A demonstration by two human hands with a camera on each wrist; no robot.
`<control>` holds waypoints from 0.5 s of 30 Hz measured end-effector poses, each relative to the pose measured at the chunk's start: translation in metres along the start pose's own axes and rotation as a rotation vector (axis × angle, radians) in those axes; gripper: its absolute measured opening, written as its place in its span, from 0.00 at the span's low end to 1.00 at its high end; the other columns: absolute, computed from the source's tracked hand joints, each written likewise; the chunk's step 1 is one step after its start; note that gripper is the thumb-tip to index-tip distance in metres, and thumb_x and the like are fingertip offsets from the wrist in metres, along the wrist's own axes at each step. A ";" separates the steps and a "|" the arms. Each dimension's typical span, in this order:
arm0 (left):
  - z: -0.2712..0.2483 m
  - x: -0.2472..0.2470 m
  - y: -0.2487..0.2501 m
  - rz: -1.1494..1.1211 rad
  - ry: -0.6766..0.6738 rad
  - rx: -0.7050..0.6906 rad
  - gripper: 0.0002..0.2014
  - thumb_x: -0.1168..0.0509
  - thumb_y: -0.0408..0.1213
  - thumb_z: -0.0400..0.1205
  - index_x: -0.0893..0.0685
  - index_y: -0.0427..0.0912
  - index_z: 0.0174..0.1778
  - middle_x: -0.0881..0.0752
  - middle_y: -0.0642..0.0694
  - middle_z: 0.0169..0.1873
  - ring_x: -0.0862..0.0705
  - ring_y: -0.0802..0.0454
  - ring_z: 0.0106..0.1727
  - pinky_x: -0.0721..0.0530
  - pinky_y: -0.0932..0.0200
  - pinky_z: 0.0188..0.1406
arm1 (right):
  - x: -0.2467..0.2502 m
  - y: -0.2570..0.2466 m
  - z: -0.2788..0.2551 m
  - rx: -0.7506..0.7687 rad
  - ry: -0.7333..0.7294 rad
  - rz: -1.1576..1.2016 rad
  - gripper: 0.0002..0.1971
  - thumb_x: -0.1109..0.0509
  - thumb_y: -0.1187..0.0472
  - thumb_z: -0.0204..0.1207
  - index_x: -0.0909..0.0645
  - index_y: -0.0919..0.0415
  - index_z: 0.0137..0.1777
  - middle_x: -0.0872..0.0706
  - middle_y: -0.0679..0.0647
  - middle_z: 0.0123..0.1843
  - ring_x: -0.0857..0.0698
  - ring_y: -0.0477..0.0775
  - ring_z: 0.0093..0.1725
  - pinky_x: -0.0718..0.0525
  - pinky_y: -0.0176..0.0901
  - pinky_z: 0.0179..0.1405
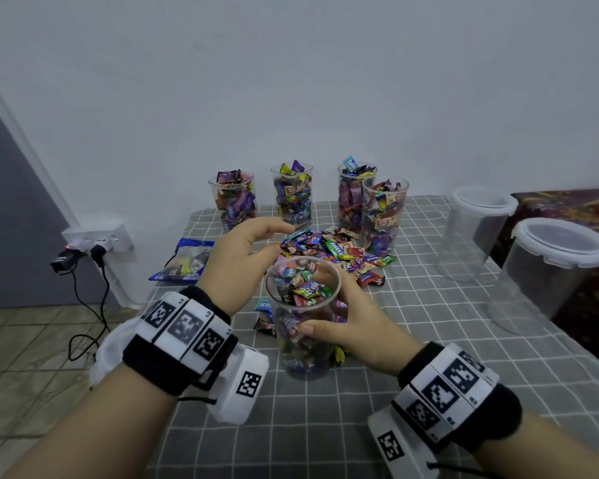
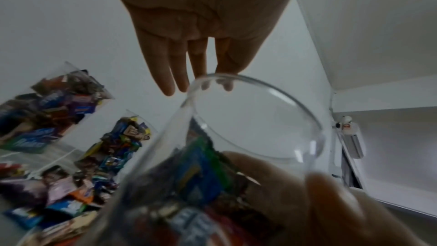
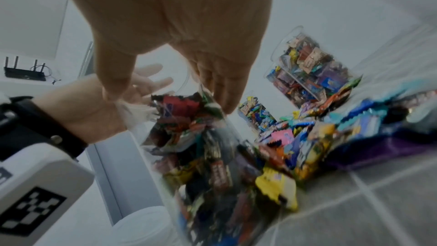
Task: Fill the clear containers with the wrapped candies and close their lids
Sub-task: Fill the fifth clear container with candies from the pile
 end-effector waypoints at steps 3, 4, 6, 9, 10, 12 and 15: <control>0.003 -0.005 -0.021 0.142 -0.081 0.104 0.16 0.37 0.29 0.81 0.18 0.56 0.56 0.20 0.57 0.61 0.24 0.58 0.65 0.26 0.59 0.59 | 0.001 0.007 0.000 -0.009 -0.093 -0.311 0.44 0.19 0.49 0.62 0.38 0.44 0.77 0.27 0.39 0.71 0.28 0.39 0.71 0.27 0.45 0.72; 0.004 -0.007 -0.029 0.219 -0.122 0.134 0.16 0.35 0.32 0.81 0.19 0.55 0.60 0.21 0.55 0.63 0.25 0.56 0.66 0.27 0.58 0.61 | 0.001 0.012 -0.001 -0.022 -0.132 -0.481 0.48 0.22 0.44 0.60 0.40 0.46 0.79 0.30 0.43 0.75 0.31 0.44 0.74 0.30 0.49 0.74; 0.004 -0.014 -0.053 0.371 -0.250 0.183 0.18 0.32 0.38 0.80 0.21 0.53 0.66 0.23 0.56 0.63 0.25 0.55 0.66 0.27 0.57 0.64 | 0.006 0.032 -0.004 -0.119 -0.224 -0.748 0.54 0.23 0.43 0.62 0.50 0.52 0.83 0.44 0.49 0.83 0.42 0.51 0.80 0.39 0.50 0.80; 0.000 -0.033 -0.096 0.562 -0.454 0.237 0.27 0.27 0.44 0.75 0.26 0.56 0.71 0.23 0.56 0.66 0.24 0.53 0.68 0.25 0.50 0.68 | 0.017 0.052 -0.009 -0.251 -0.310 -0.890 0.55 0.24 0.45 0.68 0.60 0.52 0.84 0.58 0.52 0.85 0.52 0.53 0.83 0.43 0.48 0.81; -0.002 -0.037 -0.110 0.620 -0.498 0.265 0.33 0.25 0.45 0.73 0.28 0.57 0.74 0.24 0.53 0.70 0.25 0.51 0.70 0.25 0.47 0.69 | 0.020 0.056 -0.008 -0.276 -0.328 -0.921 0.56 0.24 0.44 0.68 0.62 0.52 0.84 0.60 0.53 0.85 0.53 0.53 0.84 0.43 0.49 0.81; -0.007 -0.045 -0.128 0.705 -0.569 0.318 0.41 0.22 0.47 0.69 0.33 0.55 0.77 0.30 0.51 0.75 0.28 0.50 0.73 0.27 0.46 0.72 | 0.023 0.062 -0.006 -0.323 -0.375 -0.974 0.57 0.23 0.43 0.68 0.64 0.51 0.84 0.63 0.53 0.85 0.55 0.54 0.84 0.42 0.52 0.81; -0.011 -0.058 -0.135 0.727 -0.650 0.287 0.44 0.22 0.45 0.68 0.37 0.53 0.79 0.35 0.51 0.78 0.31 0.49 0.75 0.28 0.45 0.73 | 0.025 0.072 -0.002 -0.385 -0.450 -1.043 0.59 0.23 0.43 0.67 0.66 0.50 0.83 0.65 0.53 0.85 0.55 0.56 0.84 0.41 0.54 0.81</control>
Point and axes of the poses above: each hand's wrist, its own z-axis towards the middle knuckle, its own x-axis out of the back of the hand, y = z × x, the point moved 10 cm from there along z, towards the middle knuckle
